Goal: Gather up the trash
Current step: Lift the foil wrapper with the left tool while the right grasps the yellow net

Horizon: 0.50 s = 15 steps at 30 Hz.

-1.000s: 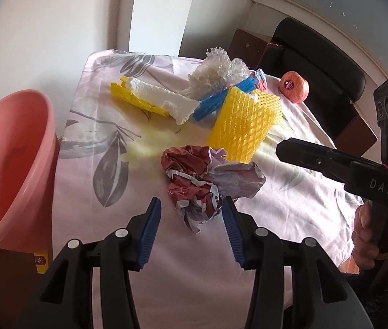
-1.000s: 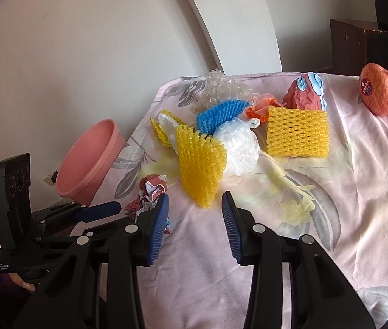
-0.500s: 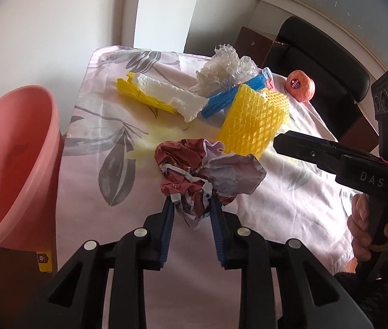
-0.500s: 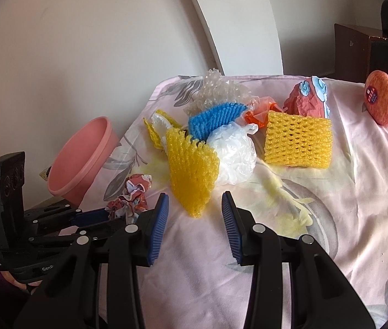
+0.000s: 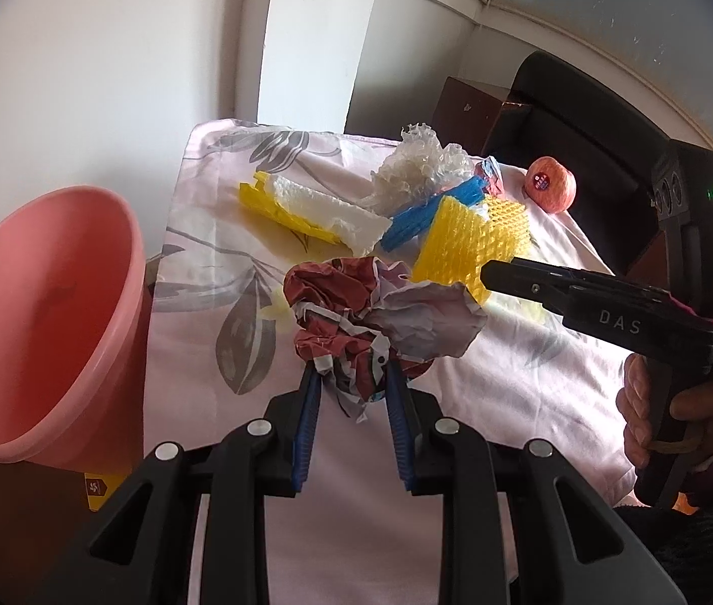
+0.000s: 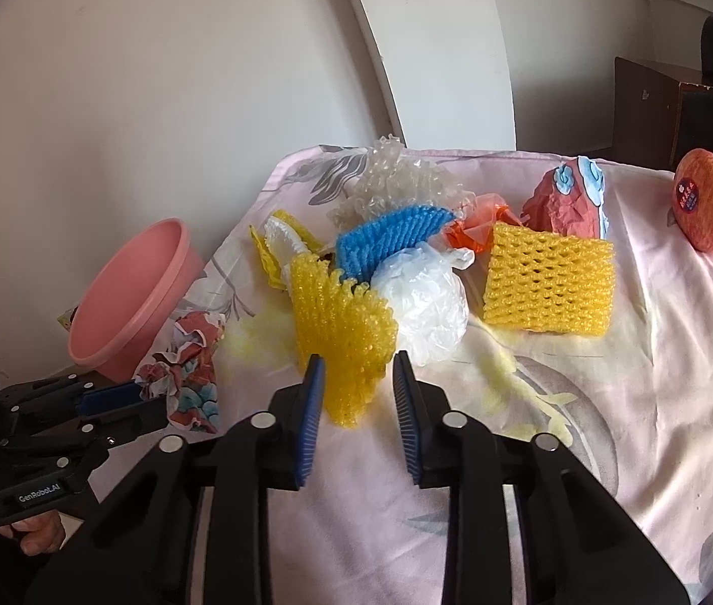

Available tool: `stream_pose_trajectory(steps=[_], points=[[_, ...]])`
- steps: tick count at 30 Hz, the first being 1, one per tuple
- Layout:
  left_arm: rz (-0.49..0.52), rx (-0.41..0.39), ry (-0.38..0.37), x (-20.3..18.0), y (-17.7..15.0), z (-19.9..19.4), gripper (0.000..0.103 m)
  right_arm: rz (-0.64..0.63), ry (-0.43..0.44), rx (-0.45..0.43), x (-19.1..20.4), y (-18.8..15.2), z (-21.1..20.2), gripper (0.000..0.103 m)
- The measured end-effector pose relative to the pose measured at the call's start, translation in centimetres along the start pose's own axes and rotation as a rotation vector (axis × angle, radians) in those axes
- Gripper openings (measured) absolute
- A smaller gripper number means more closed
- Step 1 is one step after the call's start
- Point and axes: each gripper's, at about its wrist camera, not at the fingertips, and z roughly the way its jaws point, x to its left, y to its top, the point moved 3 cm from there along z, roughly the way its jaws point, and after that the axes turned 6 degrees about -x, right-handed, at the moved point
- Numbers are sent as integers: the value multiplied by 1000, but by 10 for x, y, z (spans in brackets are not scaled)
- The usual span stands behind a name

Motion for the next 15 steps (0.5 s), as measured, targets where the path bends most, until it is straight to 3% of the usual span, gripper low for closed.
stream_pose_trajectory(steps=[2,5,15], points=[[-2,-6,1,0,0,-2,25,3,0,0,-1,-1,0,13],[-6,-15,4,3,0,-6,25,-5,6,2,0,-1,-4,10],[-22,-87,46,12,6,-18,25,-60,67,-42,22,4,-25,10]])
